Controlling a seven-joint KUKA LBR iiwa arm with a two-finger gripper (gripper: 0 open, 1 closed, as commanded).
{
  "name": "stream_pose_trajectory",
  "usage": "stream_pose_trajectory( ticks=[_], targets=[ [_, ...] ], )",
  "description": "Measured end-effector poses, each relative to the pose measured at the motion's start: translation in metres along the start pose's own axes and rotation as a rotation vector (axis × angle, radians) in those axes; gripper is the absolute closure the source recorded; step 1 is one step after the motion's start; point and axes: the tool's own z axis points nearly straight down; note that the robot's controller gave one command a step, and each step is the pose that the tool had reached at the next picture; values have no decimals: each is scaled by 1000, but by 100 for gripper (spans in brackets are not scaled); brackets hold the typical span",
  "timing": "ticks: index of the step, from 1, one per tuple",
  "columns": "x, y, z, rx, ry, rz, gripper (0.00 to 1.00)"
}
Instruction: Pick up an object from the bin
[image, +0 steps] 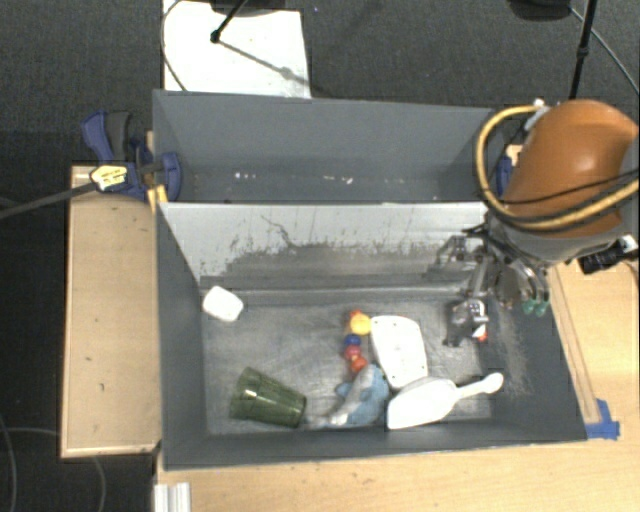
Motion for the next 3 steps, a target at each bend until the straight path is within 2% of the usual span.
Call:
stream_pose_trajectory(
  ticks=[1, 2, 3],
  targets=[
    [16, -19, 50, 0, -2, -158, 0],
    [56, -25, 72, -1, 1, -513, 0],
    [63, -18, 117, -3, 6, -513, 0]
  ],
)
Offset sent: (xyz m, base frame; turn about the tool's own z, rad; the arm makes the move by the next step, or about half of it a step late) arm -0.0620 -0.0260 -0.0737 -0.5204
